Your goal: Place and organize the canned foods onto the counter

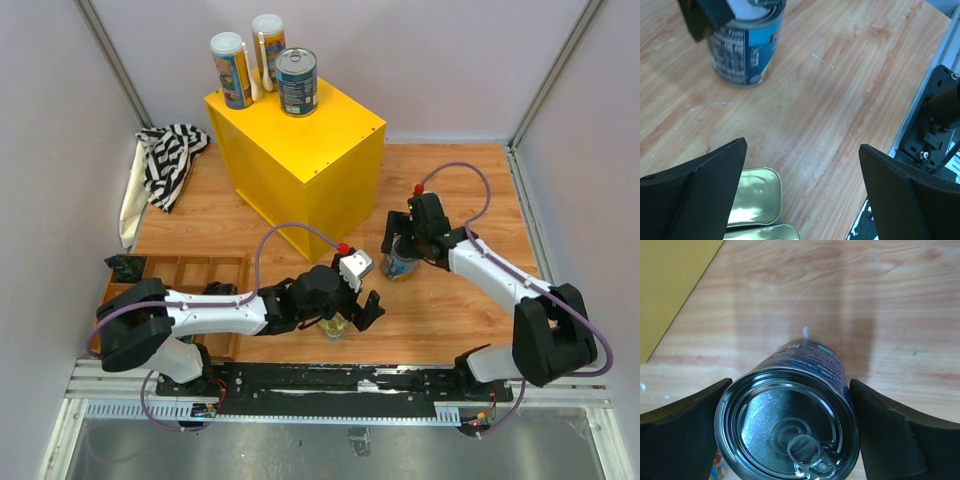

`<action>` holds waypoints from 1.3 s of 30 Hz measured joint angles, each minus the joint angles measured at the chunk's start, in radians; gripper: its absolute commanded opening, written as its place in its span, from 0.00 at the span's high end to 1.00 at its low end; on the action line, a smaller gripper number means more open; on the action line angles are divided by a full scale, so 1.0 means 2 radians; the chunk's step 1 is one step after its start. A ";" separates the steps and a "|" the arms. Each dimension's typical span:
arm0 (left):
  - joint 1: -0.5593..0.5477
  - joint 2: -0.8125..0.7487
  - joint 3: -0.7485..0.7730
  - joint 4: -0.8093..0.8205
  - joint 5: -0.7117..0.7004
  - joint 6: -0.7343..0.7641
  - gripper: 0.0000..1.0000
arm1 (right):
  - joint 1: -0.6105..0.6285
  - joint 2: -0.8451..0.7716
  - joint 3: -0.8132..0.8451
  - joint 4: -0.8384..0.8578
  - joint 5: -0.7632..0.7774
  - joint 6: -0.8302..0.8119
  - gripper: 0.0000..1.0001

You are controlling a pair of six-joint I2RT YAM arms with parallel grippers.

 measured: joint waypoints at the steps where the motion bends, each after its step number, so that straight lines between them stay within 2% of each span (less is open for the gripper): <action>1: -0.003 -0.002 -0.002 0.002 0.001 0.001 0.01 | 0.017 -0.008 -0.007 0.000 0.006 0.004 0.12; 7: -0.018 -0.002 -0.011 0.009 0.000 0.009 0.01 | 0.104 -0.035 -0.031 -0.002 0.033 0.028 0.11; 15: -0.023 -0.003 -0.020 0.011 -0.018 0.006 0.01 | 0.179 -0.062 -0.047 -0.023 0.055 0.049 0.05; 17: -0.023 -0.003 -0.021 0.011 -0.024 0.005 0.01 | 0.183 -0.071 -0.053 -0.027 0.056 0.054 0.01; 27: -0.031 0.026 -0.018 0.014 -0.044 0.002 0.01 | 0.190 -0.097 -0.062 -0.057 0.055 0.058 0.02; 39: -0.039 0.065 0.018 0.018 -0.047 0.003 0.01 | 0.190 -0.130 -0.061 -0.103 0.071 0.052 0.02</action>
